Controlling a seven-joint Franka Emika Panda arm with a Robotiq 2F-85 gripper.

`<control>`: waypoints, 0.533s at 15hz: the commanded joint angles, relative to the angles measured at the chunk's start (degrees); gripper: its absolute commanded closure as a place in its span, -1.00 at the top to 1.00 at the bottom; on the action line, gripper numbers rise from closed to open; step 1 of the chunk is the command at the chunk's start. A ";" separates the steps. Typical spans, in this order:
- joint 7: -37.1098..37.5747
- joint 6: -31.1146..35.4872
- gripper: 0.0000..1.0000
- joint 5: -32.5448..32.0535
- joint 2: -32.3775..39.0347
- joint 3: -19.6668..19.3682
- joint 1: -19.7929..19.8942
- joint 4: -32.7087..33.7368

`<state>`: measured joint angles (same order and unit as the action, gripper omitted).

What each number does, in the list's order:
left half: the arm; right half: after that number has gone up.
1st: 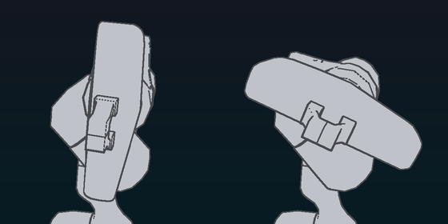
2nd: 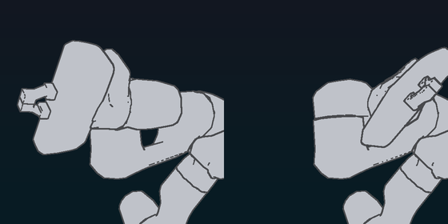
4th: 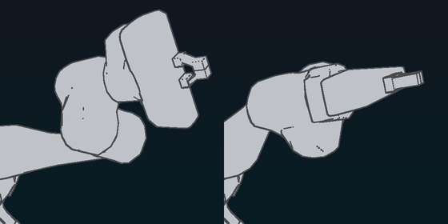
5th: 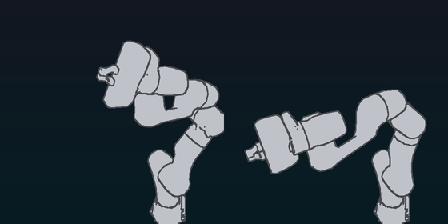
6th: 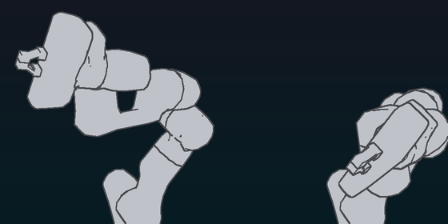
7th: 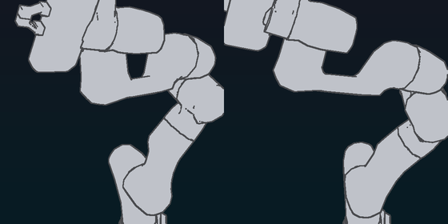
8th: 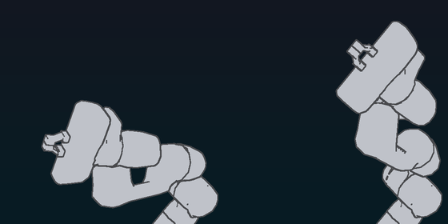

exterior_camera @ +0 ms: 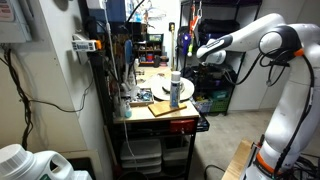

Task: Pick up the cream hat and put it on the white cylindrical container to the left

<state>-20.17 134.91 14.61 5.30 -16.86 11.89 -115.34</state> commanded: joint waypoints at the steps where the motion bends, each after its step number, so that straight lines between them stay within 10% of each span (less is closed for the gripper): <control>1: -3.30 -2.18 1.00 7.80 7.01 2.89 3.04 8.10; 8: -3.17 -0.56 1.00 6.85 15.93 8.23 5.06 17.63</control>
<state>-22.46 134.90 21.28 17.04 -10.91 15.09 -102.37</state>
